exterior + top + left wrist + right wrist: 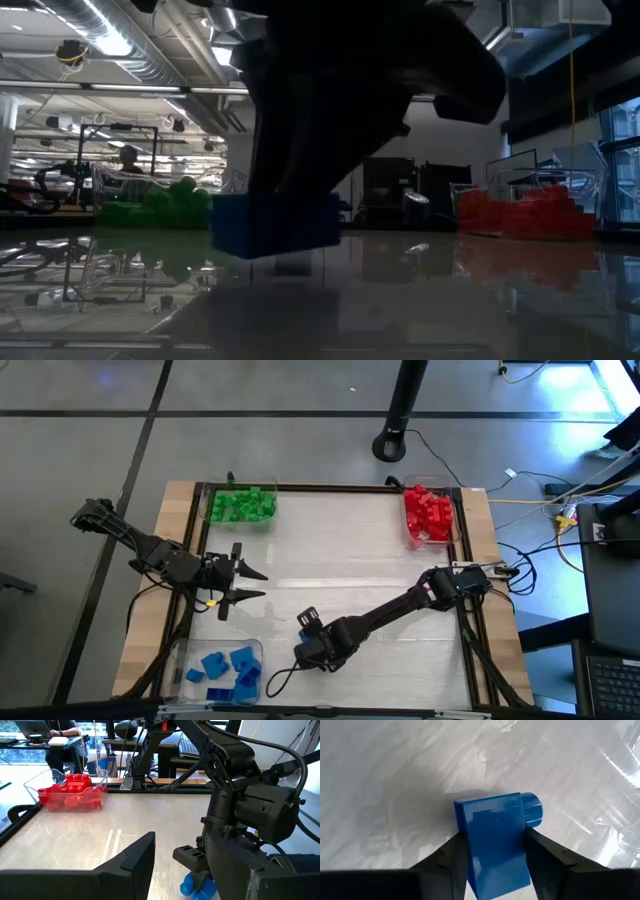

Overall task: Sort blocks
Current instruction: Put the blue game piece into the bottom transparent bin

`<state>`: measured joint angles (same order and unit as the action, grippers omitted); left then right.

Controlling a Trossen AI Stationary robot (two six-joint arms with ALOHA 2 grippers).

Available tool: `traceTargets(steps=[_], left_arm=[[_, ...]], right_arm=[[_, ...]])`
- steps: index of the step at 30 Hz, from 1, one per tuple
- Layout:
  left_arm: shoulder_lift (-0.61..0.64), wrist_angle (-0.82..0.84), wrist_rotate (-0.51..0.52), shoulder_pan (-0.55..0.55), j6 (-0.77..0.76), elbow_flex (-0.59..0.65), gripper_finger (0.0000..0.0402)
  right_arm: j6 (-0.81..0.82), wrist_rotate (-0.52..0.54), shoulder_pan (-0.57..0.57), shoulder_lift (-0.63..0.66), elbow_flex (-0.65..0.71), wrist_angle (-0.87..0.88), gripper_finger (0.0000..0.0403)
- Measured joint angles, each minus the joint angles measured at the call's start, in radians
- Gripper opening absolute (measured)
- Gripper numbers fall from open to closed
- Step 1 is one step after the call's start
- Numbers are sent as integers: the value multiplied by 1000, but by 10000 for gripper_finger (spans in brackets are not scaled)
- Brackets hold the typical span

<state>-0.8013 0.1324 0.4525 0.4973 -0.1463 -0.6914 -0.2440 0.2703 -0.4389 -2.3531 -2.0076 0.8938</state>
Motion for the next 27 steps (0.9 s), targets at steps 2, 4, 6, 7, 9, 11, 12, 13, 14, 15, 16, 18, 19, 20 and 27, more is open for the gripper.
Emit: traceTargets(steps=[2,4,6,7,9,11,12,13,14,15,16,18,19,20,27], left_arm=[[0,0,0,0,0,0,164],[0,0,0,0,0,0,164],[0,0,0,0,0,0,164],[0,0,0,0,0,0,164],[0,0,0,0,0,0,164],[0,0,0,0,0,0,164],[0,0,0,0,0,0,164],[0,0,0,0,0,0,164],[0,0,0,0,0,0,164],[0,0,0,0,0,0,164],[0,0,0,0,0,0,164],[0,0,0,0,0,0,164],[0,0,0,0,0,0,164],[0,0,0,0,0,0,164],[0,18,0,0,-3,0,164]], right_arm=[[-1,1,0,0,7,0,157],[-1,4,0,0,8,7,152],[-1,6,1,0,8,8,146],[-1,7,1,1,8,7,141],[-2,8,1,2,8,6,129],[-7,8,1,2,8,4,117],[-8,8,1,2,8,3,113],[-5,8,1,2,8,-1,110],[1,8,1,2,8,-5,109],[4,7,1,3,8,-7,109],[5,4,1,3,8,-11,112],[4,-9,1,3,-10,0,126],[4,-17,1,3,-25,7,136],[3,-21,1,4,-40,5,149],[10,-5,4,-1,-66,-23,283]])
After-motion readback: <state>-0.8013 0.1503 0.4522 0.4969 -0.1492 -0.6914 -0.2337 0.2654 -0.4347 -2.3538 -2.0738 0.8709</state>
